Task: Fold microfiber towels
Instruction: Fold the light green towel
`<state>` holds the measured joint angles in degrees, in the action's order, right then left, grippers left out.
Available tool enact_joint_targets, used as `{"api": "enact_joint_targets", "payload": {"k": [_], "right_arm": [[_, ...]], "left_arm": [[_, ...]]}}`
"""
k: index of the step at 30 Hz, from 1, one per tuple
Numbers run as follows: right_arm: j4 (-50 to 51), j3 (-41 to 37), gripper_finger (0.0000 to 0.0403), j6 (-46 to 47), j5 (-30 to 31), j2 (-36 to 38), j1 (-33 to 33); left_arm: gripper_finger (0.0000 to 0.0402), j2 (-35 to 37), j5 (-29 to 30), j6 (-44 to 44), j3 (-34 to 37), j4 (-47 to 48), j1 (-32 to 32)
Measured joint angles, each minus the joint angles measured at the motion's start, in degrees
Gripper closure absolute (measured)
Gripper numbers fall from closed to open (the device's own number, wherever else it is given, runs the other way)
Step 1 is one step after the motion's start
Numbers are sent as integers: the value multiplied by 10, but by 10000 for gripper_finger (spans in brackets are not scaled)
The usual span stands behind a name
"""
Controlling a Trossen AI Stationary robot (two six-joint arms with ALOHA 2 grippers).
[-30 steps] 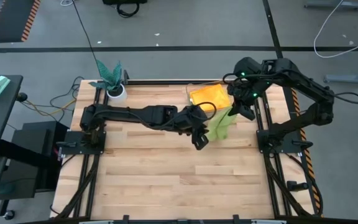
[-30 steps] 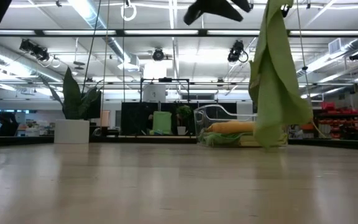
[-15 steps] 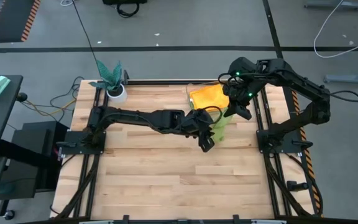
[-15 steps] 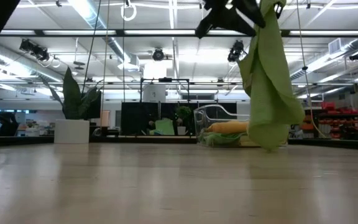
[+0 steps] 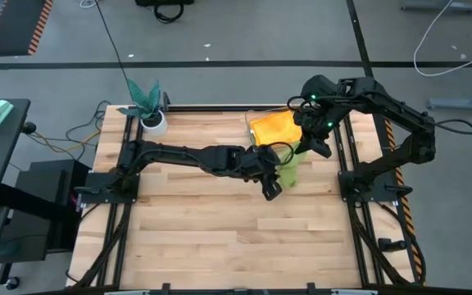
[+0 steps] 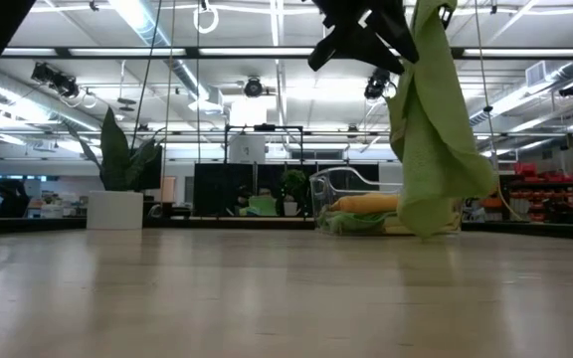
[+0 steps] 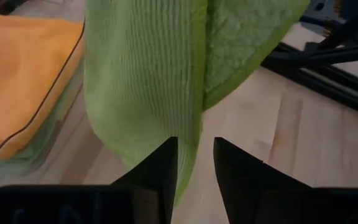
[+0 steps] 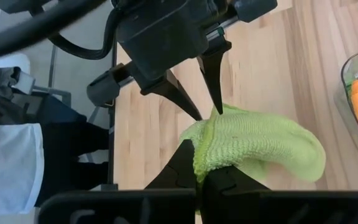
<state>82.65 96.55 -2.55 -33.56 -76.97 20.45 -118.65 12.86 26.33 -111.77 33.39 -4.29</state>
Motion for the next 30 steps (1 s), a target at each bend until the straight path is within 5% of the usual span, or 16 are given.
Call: {"api": "enact_joint_targets", "payload": {"k": [30], "right_arm": [[-22, 0, 403, 11, -19, 0, 0]], "left_arm": [[298, -24, 60, 0, 0, 25, 6]]}}
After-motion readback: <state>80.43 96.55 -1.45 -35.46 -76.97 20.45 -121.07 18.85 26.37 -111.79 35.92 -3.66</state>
